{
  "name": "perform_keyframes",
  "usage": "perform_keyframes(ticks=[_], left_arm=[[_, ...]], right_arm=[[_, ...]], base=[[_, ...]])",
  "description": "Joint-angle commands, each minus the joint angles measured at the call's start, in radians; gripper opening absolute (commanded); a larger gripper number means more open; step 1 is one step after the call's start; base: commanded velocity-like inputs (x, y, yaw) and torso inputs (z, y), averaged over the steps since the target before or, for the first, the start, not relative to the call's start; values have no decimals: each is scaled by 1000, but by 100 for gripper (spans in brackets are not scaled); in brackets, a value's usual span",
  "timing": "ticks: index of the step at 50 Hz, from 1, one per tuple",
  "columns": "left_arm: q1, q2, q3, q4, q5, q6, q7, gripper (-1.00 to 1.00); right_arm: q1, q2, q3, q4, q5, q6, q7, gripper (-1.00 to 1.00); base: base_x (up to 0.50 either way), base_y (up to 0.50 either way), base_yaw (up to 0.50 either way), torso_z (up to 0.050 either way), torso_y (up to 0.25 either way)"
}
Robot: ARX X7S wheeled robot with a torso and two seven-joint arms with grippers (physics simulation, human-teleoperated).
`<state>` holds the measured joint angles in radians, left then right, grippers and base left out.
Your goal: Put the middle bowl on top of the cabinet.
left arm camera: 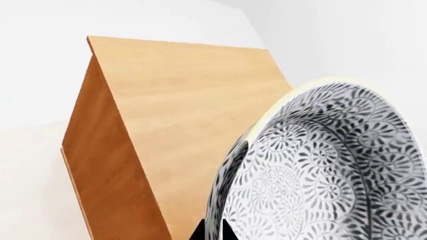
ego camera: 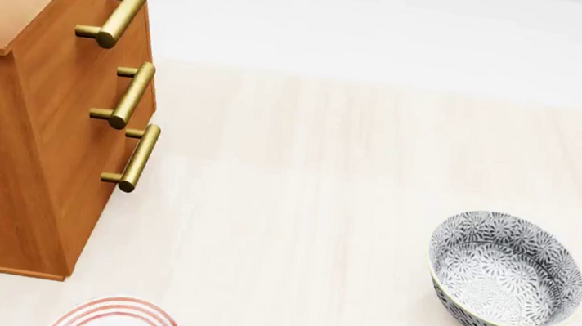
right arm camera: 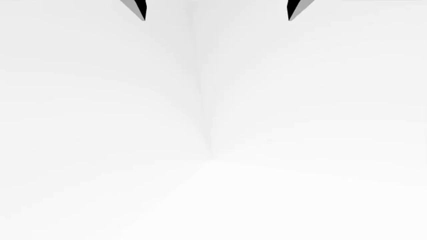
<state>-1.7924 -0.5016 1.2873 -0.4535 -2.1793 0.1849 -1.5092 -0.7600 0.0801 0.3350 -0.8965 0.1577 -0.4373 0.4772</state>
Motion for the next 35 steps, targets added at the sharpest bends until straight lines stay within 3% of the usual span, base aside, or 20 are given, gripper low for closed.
perform_keyframes(ticks=[1, 12, 21, 35], left_arm=[[35, 11, 7, -157, -39, 14, 38, -100], [62, 15, -30, -214, -36, 83, 138, -100], [47, -13, -23, -201, -11, 88, 138, -100], [81, 11, -18, -266, -20, 66, 192, -100]], right_arm=[[1, -5, -2, -7, -7, 8, -5, 100], [-2, -9, -4, -10, -12, 12, -12, 100], [-2, -17, -15, -18, -26, 18, -16, 100], [-7, -21, -3, -16, -16, 6, -25, 100]], base=[[0, 0, 0, 0, 0], [0, 0, 0, 0, 0], [0, 0, 0, 0, 1], [0, 0, 0, 0, 0]])
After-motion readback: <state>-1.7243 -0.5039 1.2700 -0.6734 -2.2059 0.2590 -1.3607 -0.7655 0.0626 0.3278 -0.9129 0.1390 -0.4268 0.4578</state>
